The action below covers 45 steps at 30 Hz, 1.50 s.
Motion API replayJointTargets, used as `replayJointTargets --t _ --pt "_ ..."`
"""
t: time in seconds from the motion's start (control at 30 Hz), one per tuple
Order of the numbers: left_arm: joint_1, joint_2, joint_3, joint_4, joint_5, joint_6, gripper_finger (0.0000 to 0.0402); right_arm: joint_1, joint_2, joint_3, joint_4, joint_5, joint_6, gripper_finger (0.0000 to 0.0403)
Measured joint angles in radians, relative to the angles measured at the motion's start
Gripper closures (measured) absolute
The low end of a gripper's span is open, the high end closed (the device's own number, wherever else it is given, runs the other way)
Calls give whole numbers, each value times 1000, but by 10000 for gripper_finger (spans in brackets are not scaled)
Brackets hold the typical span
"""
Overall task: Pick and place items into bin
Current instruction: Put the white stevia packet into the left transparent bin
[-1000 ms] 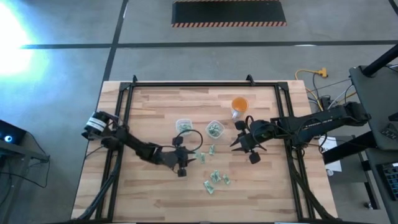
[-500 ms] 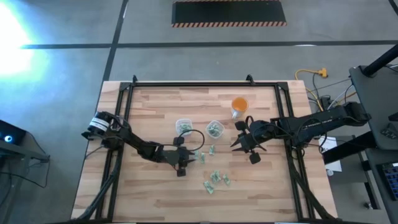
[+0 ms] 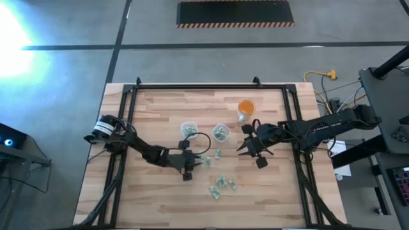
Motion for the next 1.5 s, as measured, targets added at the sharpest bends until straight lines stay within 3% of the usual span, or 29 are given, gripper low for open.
replayJointTargets --t 0.2,0.5,0.83,1.23,1.5 --pt "0 10 0 2 -15 -18 306 0 0 0 -1 0 0 339" --pt "0 10 0 0 -12 -20 396 0 0 0 -1 0 0 339" --pt "-13 -14 7 7 -16 -16 401 0 0 -1 -2 0 0 342" --pt "-27 -158 -11 -7 -87 70 402 2 0 -7 -3 0 0 342" --pt "-27 -207 -29 -53 -52 64 400 2 0 -8 -1 -20 1 346"
